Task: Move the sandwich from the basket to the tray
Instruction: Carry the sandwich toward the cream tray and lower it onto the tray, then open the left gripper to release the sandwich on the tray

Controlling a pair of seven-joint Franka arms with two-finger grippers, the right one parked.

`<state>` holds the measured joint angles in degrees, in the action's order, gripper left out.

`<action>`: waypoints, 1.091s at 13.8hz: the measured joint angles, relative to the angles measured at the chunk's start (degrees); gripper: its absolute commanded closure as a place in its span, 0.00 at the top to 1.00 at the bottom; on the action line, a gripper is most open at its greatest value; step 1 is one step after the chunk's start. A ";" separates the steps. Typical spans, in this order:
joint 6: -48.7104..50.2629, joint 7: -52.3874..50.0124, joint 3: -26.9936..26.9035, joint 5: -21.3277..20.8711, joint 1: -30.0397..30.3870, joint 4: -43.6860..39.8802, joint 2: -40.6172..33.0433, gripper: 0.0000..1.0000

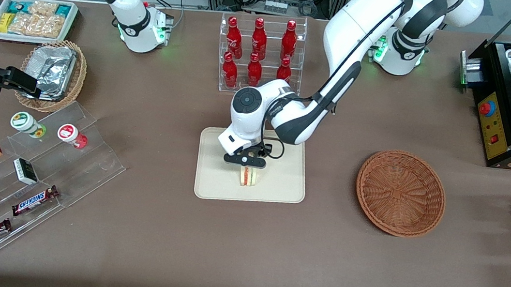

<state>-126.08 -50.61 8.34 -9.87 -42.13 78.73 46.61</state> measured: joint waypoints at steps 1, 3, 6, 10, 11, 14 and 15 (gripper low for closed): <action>0.08 -0.40 0.00 0.00 0.00 -0.43 -0.12 1.00; 1.90 -2.02 -0.02 0.00 0.00 -1.44 -1.01 1.00; 7.68 -5.24 -0.37 0.00 0.10 -2.83 -5.14 1.00; 17.06 -7.56 -1.08 0.00 3.50 -3.23 -14.24 1.00; 19.92 -7.56 -1.14 0.02 4.86 -3.23 -16.40 1.00; 27.92 -3.70 -1.21 3.01 10.21 -3.18 -22.69 1.00; 31.17 -0.06 -1.24 4.57 12.36 -3.15 -24.64 1.00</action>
<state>-94.91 -50.67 7.10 -5.30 -29.77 75.59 21.97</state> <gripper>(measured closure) 0.000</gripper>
